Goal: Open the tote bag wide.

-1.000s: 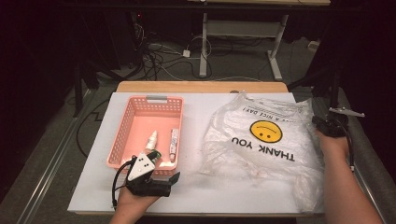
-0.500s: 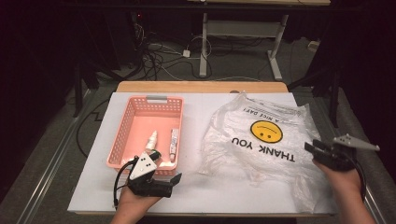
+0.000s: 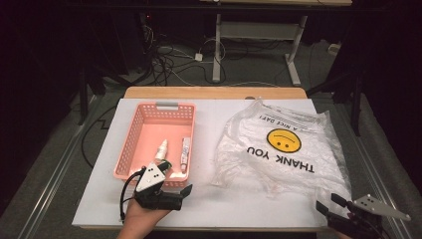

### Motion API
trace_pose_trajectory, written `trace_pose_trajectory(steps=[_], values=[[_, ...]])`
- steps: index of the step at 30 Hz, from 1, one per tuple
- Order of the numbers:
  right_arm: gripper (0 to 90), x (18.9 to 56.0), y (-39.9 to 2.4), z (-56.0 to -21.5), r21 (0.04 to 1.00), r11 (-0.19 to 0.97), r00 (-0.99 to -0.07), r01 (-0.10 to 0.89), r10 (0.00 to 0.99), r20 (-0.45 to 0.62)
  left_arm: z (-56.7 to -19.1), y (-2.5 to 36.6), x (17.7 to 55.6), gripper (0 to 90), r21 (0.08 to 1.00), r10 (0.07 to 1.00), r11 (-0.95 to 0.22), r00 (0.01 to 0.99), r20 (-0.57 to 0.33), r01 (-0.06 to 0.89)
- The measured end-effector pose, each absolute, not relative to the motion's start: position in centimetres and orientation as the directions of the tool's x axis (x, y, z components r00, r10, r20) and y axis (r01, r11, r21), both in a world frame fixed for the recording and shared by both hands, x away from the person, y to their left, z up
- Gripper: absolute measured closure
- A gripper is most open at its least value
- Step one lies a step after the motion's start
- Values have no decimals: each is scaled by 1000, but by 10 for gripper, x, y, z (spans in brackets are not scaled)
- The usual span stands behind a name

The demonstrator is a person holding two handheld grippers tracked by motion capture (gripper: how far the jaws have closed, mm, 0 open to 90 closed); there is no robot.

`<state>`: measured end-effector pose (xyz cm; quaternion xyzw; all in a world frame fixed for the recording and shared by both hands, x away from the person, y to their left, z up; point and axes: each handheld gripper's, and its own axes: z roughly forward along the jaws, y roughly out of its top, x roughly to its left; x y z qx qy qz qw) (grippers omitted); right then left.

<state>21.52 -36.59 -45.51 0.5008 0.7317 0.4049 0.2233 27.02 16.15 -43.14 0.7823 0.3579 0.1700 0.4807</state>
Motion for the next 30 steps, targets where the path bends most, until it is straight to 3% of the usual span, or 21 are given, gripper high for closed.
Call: trace_pose_trajectory(steps=[3,5,8,9,10,11,12,20,30], values=[[298,208,-366,-461,796,174,-400,579,912,91,-431,161,270,0,874,724,-280,685,-80,397],[351,202,-364,-471,759,216,-401,614,914,64,-431,161,270,0,874,723,-284,687,-75,395],[608,203,-364,-475,738,253,-390,626,921,15,-431,161,270,0,875,723,-281,686,-77,394],[608,203,-364,-475,738,253,-390,626,921,15,-431,161,270,0,875,724,-281,686,-77,394],[790,205,-365,-475,739,256,-393,623,920,13,-431,161,270,0,875,723,-281,686,-77,394],[790,205,-365,-475,739,256,-393,623,920,13,-431,161,270,0,875,723,-281,686,-77,394],[847,206,-361,-474,735,263,-408,625,913,21,-431,161,271,0,876,722,-282,688,-75,392],[844,215,-312,-470,741,357,-544,568,839,13,-430,163,271,0,877,722,-279,687,-76,391],[845,236,-258,-468,754,396,-632,524,774,32,-430,164,272,0,879,726,-271,683,-82,393]])
